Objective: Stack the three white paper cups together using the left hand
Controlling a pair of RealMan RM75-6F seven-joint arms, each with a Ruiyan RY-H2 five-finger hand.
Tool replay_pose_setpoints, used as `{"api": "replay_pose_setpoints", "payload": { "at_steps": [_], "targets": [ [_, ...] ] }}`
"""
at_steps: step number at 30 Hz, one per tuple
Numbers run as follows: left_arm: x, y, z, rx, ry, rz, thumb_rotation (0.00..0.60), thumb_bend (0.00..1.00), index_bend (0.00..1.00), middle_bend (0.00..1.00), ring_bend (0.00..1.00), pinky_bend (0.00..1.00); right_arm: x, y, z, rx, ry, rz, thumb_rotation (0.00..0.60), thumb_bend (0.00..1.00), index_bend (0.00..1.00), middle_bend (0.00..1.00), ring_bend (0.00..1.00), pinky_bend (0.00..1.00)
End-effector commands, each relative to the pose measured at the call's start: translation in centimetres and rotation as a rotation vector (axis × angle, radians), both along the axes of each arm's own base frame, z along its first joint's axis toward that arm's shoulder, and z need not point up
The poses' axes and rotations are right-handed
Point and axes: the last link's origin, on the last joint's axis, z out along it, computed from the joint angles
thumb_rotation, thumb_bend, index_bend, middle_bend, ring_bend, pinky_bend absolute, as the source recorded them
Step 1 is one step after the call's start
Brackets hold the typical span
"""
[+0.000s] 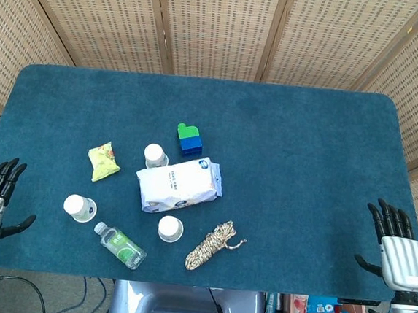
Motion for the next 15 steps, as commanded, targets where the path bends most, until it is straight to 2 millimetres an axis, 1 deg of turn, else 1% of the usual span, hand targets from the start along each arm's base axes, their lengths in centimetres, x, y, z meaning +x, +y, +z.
{"api": "replay_pose_setpoints", "payload": {
  "at_steps": [1,9,12,15],
  "targets": [
    [1.1,0.7,0.1,-0.043,0.004,-0.054,0.6,0.22,0.05,0.0,0.0,0.0,0.0,0.0,0.0,-0.001,-0.003,0.001,0.6,0.0,0.0,0.0,0.0,0.0],
    [4.8,2.5,0.6,-0.198,0.057,-0.197,0.6,0.22,0.09,0.0,0.0,0.0,-0.2,-0.1,0.0,0.0,-0.005,-0.007,0.6,0.0,0.0,0.0,0.0,0.0],
    [6.1,3.1,0.7,-0.244,0.079,-0.235,0.6,0.22,0.13,0.0,0.0,0.0,-0.2,-0.2,0.0,-0.001,-0.012,-0.007,0.6,0.0,0.0,0.0,0.0,0.0],
    [7.5,3.7,0.4,-0.308,0.084,-0.264,0.6,0.22,0.17,0.0,0.0,0.0,-0.3,-0.2,0.2,-0.004,-0.017,-0.008,0.6,0.0,0.0,0.0,0.0,0.0]
  ]
}}
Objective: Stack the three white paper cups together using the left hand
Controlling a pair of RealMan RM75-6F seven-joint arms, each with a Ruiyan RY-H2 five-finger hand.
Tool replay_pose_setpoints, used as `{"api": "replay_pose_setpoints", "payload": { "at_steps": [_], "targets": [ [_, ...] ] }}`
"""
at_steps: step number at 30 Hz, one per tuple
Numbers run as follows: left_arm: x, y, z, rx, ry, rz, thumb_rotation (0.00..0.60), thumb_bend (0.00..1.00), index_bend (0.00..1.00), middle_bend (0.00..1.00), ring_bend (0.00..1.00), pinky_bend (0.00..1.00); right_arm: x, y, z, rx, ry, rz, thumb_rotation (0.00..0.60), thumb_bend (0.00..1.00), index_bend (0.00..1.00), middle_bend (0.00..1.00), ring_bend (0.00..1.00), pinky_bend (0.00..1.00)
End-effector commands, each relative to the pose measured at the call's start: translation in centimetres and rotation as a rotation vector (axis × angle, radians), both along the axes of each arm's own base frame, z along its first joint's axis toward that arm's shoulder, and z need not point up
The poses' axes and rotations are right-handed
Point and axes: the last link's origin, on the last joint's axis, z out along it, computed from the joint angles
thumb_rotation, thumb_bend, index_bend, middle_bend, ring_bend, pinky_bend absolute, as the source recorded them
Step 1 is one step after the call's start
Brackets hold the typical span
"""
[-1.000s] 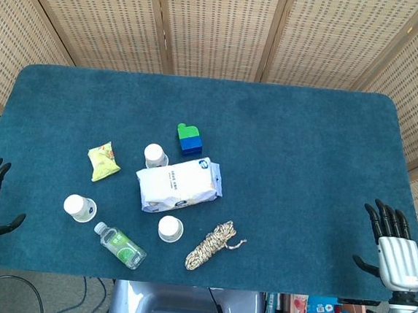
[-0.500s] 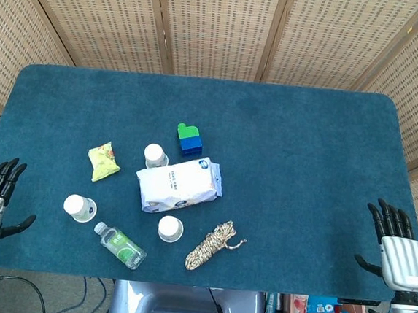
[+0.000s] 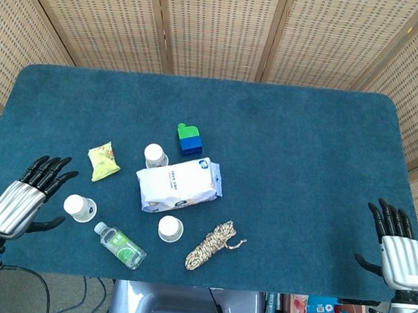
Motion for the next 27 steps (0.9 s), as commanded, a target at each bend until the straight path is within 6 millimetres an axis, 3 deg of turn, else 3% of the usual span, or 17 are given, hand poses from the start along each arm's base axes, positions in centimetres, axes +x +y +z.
{"api": "replay_pose_setpoints", "payload": {
  "at_steps": [1,27],
  "targets": [
    [1.8,0.7,-0.5,-0.078,0.01,-0.043,0.6,0.22,0.18,0.0,0.0,0.0,-0.2,0.0,0.1,-0.002,0.0,-0.006,0.6,0.0,0.0,0.0,0.0,0.0],
    [8.8,6.0,-7.2,-0.346,0.23,-0.155,0.6,0.22,0.2,0.0,0.0,0.0,-0.5,-0.2,0.5,-0.016,-0.02,-0.013,0.6,0.0,0.0,0.0,0.0,0.0]
  ]
}}
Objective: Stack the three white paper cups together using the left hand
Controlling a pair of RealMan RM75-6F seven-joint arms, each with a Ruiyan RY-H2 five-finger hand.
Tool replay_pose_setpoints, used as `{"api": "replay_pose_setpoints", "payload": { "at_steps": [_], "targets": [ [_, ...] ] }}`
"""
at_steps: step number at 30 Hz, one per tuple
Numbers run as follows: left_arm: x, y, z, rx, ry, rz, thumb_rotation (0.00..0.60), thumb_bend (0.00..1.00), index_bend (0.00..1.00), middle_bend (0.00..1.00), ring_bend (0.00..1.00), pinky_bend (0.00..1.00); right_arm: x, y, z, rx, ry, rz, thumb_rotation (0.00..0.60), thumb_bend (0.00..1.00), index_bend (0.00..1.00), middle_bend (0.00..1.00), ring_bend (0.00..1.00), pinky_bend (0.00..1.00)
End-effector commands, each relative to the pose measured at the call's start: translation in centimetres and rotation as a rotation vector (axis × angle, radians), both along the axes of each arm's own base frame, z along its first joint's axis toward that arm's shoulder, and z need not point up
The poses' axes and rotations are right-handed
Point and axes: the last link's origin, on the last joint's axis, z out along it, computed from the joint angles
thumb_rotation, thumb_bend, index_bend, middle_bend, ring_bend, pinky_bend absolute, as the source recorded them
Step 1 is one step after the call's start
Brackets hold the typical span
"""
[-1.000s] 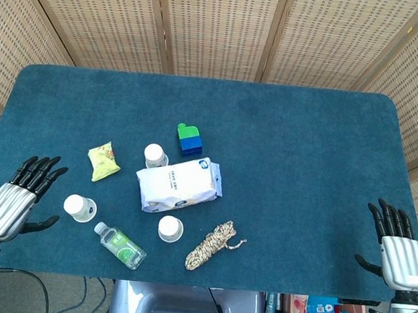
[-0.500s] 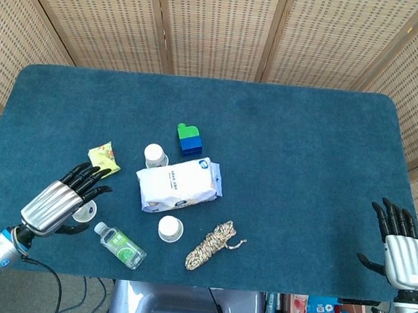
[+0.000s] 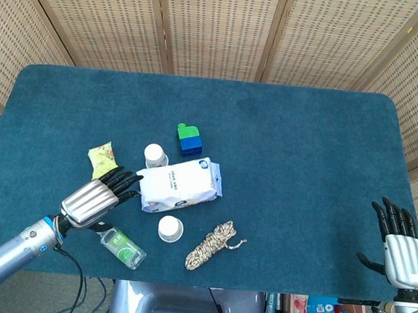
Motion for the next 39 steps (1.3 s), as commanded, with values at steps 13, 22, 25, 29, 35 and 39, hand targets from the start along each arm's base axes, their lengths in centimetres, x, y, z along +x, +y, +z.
{"api": "replay_pose_setpoints", "payload": {
  "at_steps": [13,22,25,29,35,39],
  "targets": [
    [4.6,2.4,-4.3,-0.072,0.088,-0.055,0.6,0.22,0.23,0.0,0.0,0.0,-0.4,-0.1,0.8,-0.019,-0.031,-0.009,0.6,0.0,0.0,0.0,0.0,0.0],
    [5.7,2.0,-6.5,-0.115,0.112,-0.056,0.6,0.22,0.23,0.0,0.0,0.0,-0.5,0.0,1.2,-0.031,-0.045,-0.009,0.6,0.0,0.0,0.0,0.0,0.0],
    [6.1,1.9,-7.0,-0.127,0.11,-0.054,0.6,0.22,0.23,0.0,0.0,0.0,-0.5,0.0,1.3,-0.032,-0.047,-0.01,0.6,0.0,0.0,0.0,0.0,0.0],
    [6.3,1.9,-7.5,-0.129,0.119,-0.057,0.6,0.22,0.23,0.0,0.0,0.0,-0.5,0.0,1.3,-0.034,-0.049,-0.01,0.6,0.0,0.0,0.0,0.0,0.0],
    [6.7,2.1,-8.2,-0.132,0.118,-0.045,0.6,0.22,0.23,0.0,0.0,0.0,-0.5,-0.1,1.4,-0.037,-0.052,-0.007,0.6,0.0,0.0,0.0,0.0,0.0],
    [7.3,2.4,-8.7,-0.138,0.127,-0.049,0.6,0.22,0.23,0.0,0.0,0.0,-0.6,-0.1,1.5,-0.038,-0.054,-0.011,0.6,0.0,0.0,0.0,0.0,0.0]
  ]
}}
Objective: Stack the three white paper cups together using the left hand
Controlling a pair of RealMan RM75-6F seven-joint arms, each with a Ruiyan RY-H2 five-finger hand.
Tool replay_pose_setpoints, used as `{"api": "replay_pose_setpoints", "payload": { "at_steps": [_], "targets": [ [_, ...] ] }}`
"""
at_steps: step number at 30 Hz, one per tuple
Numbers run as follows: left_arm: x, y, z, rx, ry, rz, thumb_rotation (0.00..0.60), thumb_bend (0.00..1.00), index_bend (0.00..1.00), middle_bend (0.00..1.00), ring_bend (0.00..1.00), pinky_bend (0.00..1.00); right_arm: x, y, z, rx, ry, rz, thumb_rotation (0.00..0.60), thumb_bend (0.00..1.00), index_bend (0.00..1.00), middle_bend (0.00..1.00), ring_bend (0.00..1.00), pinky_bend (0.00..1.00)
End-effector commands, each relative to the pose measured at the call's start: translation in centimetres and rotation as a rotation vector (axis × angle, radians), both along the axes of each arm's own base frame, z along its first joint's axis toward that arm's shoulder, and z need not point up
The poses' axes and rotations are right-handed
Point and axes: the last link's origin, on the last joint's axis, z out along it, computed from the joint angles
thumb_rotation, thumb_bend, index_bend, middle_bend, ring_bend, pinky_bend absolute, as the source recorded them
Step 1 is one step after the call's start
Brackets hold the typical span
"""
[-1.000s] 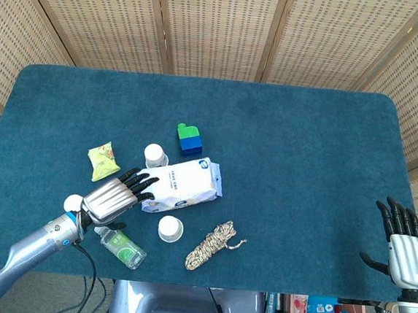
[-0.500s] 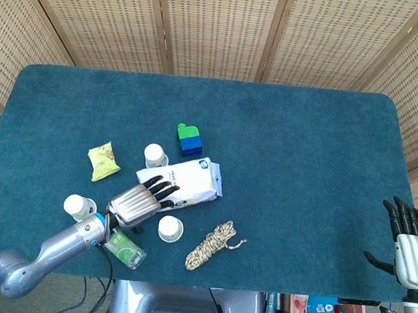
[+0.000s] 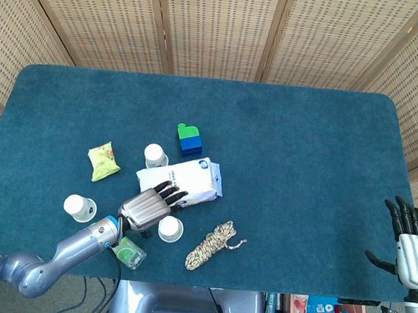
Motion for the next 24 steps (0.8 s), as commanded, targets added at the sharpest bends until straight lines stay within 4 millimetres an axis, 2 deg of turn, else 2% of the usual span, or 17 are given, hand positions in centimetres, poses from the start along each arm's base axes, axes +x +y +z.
{"api": "replay_pose_setpoints", "payload": {
  "at_steps": [1,7,18,24],
  "targets": [
    [0.6,0.2,-0.5,-0.007,0.005,-0.002,0.6,0.22,0.23,0.0,0.0,0.0,0.0,0.0,0.0,-0.001,-0.001,-0.001,0.6,0.0,0.0,0.0,0.0,0.0],
    [1.3,0.1,-1.3,-0.012,0.028,-0.011,0.6,0.22,0.23,0.0,0.0,0.0,-0.2,0.0,0.3,-0.009,-0.01,-0.004,0.6,0.0,0.0,0.0,0.0,0.0],
    [1.2,0.5,-2.5,-0.002,0.076,0.017,0.6,0.22,0.25,0.0,0.0,0.0,-0.3,0.0,0.6,-0.019,-0.018,-0.007,0.6,0.0,0.0,0.0,0.0,0.0],
    [1.3,0.4,-3.2,-0.011,0.071,0.04,0.6,0.22,0.32,0.0,0.0,0.0,-0.4,0.0,0.8,-0.025,-0.021,-0.007,0.6,0.0,0.0,0.0,0.0,0.0]
  ]
}}
